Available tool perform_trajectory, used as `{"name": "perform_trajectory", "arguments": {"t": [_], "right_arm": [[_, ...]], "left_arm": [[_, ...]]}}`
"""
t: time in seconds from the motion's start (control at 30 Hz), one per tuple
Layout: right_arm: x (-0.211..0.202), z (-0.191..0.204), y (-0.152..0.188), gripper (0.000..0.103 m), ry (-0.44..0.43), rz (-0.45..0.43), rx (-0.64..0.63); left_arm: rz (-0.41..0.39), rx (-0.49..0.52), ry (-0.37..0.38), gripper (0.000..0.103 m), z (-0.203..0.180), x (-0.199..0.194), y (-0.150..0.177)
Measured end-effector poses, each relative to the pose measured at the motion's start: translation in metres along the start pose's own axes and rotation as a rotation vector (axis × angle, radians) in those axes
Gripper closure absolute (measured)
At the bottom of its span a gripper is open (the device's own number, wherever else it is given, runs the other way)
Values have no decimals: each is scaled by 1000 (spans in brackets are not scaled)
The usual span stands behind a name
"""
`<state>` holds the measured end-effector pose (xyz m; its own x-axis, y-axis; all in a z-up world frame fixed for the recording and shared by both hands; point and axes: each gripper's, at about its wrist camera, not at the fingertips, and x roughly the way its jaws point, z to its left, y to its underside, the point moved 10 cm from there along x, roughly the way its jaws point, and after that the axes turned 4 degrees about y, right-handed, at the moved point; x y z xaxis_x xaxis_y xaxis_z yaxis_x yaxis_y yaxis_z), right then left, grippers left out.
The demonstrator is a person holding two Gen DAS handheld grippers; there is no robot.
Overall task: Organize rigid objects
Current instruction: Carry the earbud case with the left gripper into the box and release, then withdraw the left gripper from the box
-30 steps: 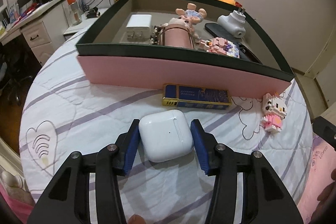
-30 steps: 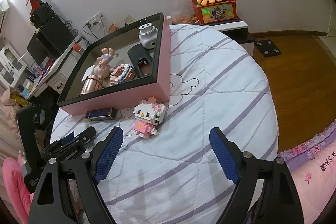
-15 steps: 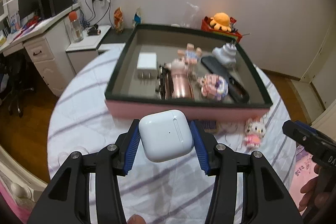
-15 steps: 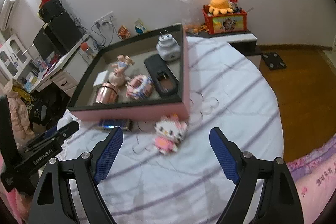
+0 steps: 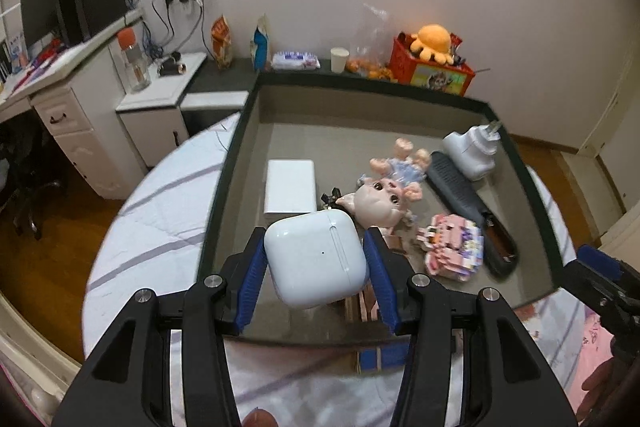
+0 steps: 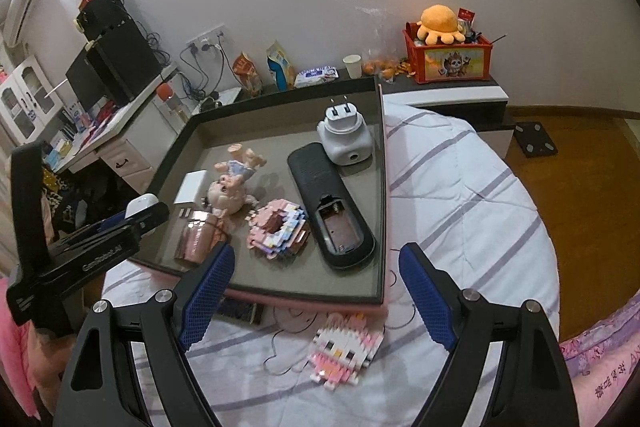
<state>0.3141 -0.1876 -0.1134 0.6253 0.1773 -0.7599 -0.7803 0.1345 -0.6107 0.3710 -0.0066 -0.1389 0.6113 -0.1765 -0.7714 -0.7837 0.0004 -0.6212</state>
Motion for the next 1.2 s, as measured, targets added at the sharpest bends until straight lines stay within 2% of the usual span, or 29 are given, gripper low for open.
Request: {"name": "perform_trajectory", "arguments": {"t": [0.2, 0.3, 0.33, 0.37, 0.4, 0.53, 0.6, 0.87, 1.2], "right_arm": [[16, -9, 1, 17, 14, 30, 19], [17, -9, 3, 17, 15, 35, 19], [17, -9, 3, 17, 15, 36, 18], [16, -9, 4, 17, 16, 37, 17], [15, -8, 5, 17, 18, 39, 17], [9, -7, 8, 17, 19, 34, 16], [3, -7, 10, 17, 21, 27, 16], [-28, -5, 20, 17, 25, -9, 21], [-56, 8, 41, 17, 26, -30, -7]], "left_arm": [[52, -4, -14, 53, 6, 26, 11], [53, 12, -37, 51, 6, 27, 15], [52, 12, -37, 47, 6, 26, 15], [49, 14, -40, 32, 6, 25, 15], [44, 15, -38, 23, 6, 23, 14], [32, 33, -25, 10, 0, 13, 17], [24, 41, -48, 0, -2, 6, 20], [-38, 59, -94, 0, -2, -39, 33], [-86, 38, -85, 0, -3, -95, 62]]}}
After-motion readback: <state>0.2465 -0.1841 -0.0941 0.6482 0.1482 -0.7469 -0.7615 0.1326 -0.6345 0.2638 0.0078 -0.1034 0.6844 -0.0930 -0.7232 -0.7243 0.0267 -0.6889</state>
